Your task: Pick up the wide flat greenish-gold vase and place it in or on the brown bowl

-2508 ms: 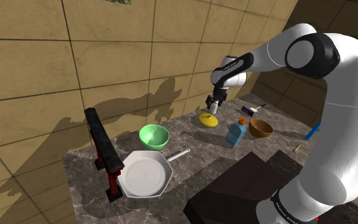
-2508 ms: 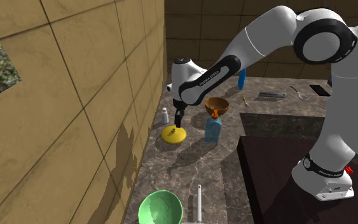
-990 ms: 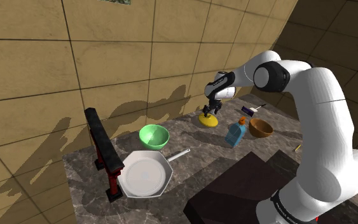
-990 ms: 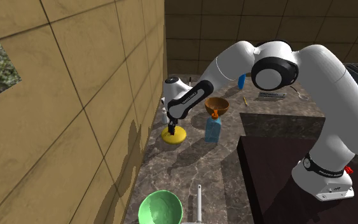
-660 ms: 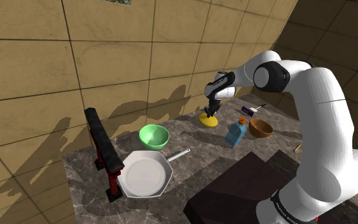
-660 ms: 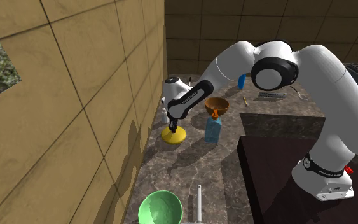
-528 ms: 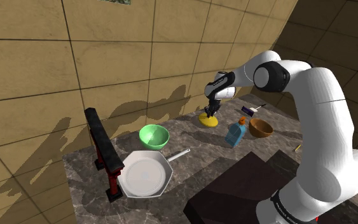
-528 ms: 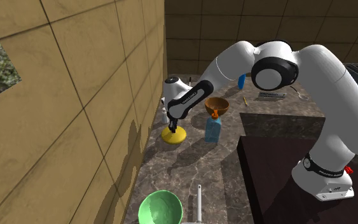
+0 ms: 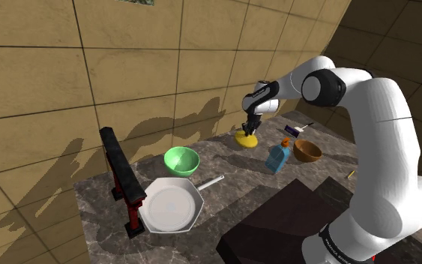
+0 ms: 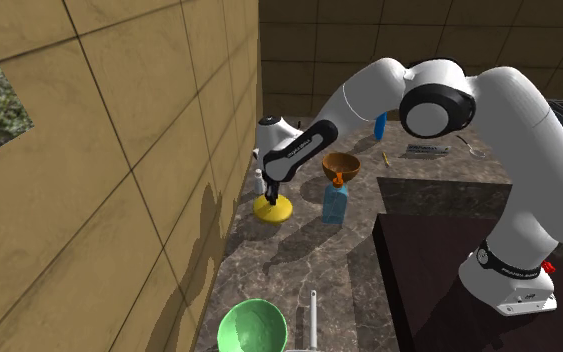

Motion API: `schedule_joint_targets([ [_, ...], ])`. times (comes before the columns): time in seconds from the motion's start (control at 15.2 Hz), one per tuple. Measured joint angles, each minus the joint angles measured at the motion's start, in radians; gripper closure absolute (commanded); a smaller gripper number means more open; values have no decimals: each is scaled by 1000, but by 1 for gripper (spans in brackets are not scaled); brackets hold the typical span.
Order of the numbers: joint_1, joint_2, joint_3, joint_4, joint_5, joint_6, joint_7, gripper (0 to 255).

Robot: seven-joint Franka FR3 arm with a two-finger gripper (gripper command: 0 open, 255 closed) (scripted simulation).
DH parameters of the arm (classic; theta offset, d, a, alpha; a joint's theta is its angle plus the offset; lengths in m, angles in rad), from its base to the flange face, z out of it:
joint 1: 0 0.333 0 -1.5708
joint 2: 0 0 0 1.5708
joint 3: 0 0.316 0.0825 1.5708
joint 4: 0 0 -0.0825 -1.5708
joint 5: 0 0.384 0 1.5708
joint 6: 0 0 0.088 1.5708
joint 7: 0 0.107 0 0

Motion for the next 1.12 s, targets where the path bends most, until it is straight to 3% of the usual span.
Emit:
schedule_joint_targets([
  [1.12,17,-165,-20,-26,-20,-139,2,255],
])
